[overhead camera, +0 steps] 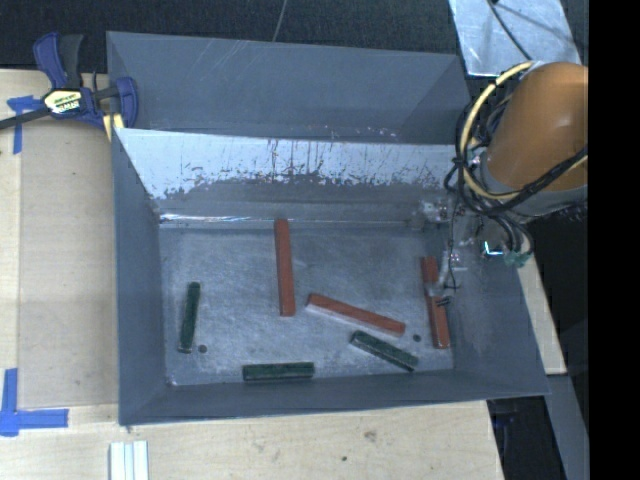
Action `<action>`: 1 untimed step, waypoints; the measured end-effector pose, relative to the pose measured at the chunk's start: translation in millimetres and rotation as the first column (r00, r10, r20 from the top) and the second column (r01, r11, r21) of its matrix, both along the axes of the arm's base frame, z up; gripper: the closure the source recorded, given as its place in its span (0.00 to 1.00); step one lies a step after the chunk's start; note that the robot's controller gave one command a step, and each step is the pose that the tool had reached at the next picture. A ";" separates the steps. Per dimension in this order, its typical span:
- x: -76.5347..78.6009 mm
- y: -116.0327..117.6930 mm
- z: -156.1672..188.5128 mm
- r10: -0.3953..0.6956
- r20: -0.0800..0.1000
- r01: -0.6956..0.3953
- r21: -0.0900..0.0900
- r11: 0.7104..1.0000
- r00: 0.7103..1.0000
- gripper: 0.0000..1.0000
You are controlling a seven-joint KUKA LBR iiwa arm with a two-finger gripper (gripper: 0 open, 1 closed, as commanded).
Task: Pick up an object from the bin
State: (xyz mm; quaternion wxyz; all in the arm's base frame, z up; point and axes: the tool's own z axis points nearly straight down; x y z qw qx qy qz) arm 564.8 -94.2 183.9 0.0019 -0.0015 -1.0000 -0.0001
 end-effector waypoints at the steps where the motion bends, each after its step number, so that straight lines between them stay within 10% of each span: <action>1: 1.9 0.3 4.2 0.003 0.008 -0.003 -0.001 1.000 1.000 0.00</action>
Offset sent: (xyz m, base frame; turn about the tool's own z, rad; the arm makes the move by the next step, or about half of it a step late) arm 0.0063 0.0647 -0.1139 0.1389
